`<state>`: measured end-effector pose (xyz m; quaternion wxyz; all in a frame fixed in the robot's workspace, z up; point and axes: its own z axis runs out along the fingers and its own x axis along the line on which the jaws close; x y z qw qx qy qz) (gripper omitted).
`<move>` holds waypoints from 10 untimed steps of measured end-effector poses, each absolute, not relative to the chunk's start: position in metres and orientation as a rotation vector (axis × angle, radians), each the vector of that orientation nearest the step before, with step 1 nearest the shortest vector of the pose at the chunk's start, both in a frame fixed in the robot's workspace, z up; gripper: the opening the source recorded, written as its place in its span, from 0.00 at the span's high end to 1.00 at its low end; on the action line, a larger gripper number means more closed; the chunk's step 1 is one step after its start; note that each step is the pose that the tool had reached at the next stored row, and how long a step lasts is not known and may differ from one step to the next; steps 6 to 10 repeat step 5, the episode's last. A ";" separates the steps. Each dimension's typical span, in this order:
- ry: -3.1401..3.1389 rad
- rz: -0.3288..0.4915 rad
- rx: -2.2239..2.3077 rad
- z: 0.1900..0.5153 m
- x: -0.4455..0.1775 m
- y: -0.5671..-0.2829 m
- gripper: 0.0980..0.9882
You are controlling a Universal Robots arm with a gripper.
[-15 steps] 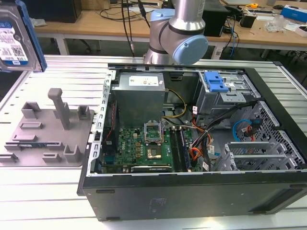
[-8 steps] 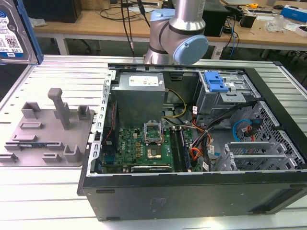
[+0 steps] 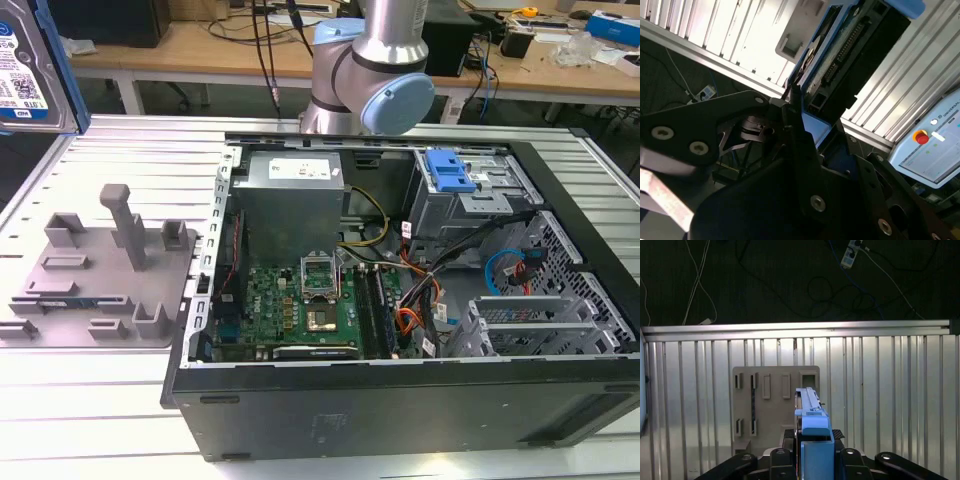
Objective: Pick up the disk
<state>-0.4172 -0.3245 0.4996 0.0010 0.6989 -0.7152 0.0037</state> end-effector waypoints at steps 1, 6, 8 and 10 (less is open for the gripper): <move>-2.246 0.012 2.194 0.500 -0.417 -0.325 0.70; -2.246 0.012 2.194 0.500 -0.417 -0.325 0.70; -2.246 0.012 2.194 0.500 -0.417 -0.325 0.70; -2.246 0.012 2.194 0.500 -0.417 -0.325 0.70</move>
